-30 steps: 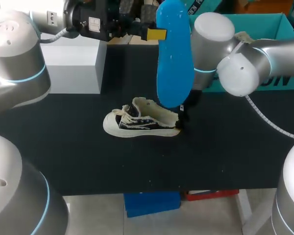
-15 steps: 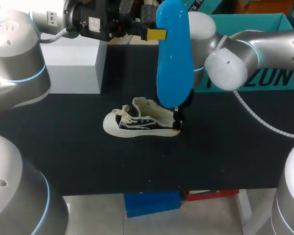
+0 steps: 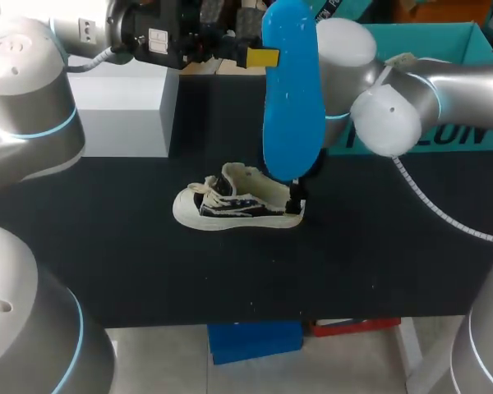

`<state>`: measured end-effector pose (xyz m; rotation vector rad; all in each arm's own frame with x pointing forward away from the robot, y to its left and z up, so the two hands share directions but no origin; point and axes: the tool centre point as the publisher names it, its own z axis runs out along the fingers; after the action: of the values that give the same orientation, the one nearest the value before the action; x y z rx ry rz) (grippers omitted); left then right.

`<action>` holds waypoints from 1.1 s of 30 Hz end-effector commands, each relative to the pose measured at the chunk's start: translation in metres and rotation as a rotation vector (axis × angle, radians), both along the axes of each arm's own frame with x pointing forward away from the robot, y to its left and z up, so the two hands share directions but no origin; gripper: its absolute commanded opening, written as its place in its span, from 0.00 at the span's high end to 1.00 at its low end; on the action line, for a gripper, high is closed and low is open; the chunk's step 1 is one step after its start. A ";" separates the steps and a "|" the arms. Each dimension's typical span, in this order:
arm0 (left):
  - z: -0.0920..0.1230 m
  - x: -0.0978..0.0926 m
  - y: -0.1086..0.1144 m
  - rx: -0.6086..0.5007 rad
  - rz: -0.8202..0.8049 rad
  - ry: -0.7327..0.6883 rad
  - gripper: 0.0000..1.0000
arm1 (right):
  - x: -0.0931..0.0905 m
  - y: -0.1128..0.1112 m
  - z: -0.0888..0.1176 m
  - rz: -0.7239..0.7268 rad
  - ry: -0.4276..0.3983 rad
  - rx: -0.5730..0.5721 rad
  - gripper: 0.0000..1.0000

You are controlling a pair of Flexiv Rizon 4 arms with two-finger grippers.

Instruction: Take the shoe out of the shoebox, open the shoe tongue, remove and reinsert the insole, then place the shoe into the shoebox

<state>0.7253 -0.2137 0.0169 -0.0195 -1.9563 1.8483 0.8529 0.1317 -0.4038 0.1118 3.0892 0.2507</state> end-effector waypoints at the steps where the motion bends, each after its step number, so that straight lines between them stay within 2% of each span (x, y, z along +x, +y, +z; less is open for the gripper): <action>1: -0.001 -0.001 -0.001 -0.001 0.004 -0.001 1.00 | -0.006 -0.010 0.001 0.011 -0.014 0.102 0.00; 14: -0.001 -0.001 -0.001 -0.001 0.004 -0.001 1.00 | -0.009 -0.009 -0.002 0.027 -0.036 0.411 0.00; 33: -0.001 -0.001 -0.001 -0.001 0.004 -0.001 1.00 | -0.009 -0.014 -0.013 -0.027 -0.033 0.590 0.00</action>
<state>0.7252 -0.2136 0.0170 -0.0193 -1.9563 1.8485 0.8439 0.1189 -0.4116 0.1585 2.9120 1.0369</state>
